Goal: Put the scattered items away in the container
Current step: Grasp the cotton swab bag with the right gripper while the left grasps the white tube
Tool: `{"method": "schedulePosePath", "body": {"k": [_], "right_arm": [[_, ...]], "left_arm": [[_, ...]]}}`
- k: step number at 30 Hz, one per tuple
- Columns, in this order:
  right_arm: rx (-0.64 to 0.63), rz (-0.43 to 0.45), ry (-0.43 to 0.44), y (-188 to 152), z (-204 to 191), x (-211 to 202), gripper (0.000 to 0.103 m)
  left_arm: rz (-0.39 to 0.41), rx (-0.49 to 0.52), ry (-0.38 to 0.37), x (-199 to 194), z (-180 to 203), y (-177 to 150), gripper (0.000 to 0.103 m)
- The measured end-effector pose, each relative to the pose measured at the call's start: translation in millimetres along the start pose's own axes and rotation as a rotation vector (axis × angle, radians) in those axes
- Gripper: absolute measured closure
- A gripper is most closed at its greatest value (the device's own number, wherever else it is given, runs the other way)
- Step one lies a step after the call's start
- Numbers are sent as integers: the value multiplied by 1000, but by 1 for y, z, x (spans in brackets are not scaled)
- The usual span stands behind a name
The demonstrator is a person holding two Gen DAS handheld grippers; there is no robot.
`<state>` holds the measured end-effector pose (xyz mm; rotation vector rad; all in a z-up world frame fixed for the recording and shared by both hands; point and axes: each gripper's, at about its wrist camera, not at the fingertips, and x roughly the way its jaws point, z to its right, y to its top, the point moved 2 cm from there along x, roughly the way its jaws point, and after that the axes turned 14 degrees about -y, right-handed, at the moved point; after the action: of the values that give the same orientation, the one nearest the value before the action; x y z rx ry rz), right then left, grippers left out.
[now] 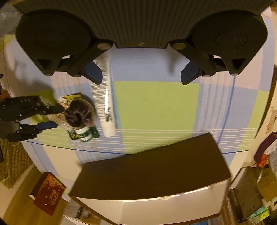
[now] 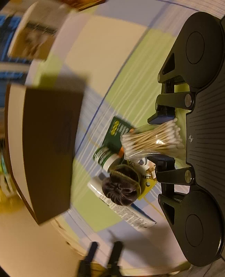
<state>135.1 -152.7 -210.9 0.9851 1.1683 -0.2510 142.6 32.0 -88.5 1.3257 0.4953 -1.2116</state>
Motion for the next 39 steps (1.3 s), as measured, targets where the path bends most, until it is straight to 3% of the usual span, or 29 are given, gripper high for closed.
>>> {"method": "schedulePosePath", "body": {"k": [5, 9, 12, 19, 27, 30, 33, 35, 36, 39], "right_arm": [[99, -18, -18, -17, 10, -14, 64], [172, -15, -27, -28, 15, -22, 64], [192, -11, -39, -33, 15, -26, 64], [197, -6, -62, -38, 11, -28, 64], [180, -2, -91, -38, 6, -28, 64], [170, 2, -106, -37, 3, -26, 64], [144, 8, -130, -38, -2, -26, 64], [130, 10, -151, -38, -6, -26, 64], [127, 9, -160, -38, -8, -26, 64], [129, -5, -168, -36, -10, -27, 69]], "left_arm": [[-28, 76, -83, 19, 19, 1, 20], [-50, 142, -95, 42, 33, 8, 34], [-70, 180, -87, 58, 38, 13, 37], [-61, 184, -77, 71, 28, 24, 72], [-68, 132, -49, 60, 1, 26, 72], [-63, 127, -57, 63, 0, 32, 63], [-42, 148, -52, 70, 2, 40, 63], [-41, 171, -42, 73, 4, 43, 67], [-43, 187, -34, 73, 6, 43, 76], [-52, 196, -43, 71, 6, 40, 76]]}}
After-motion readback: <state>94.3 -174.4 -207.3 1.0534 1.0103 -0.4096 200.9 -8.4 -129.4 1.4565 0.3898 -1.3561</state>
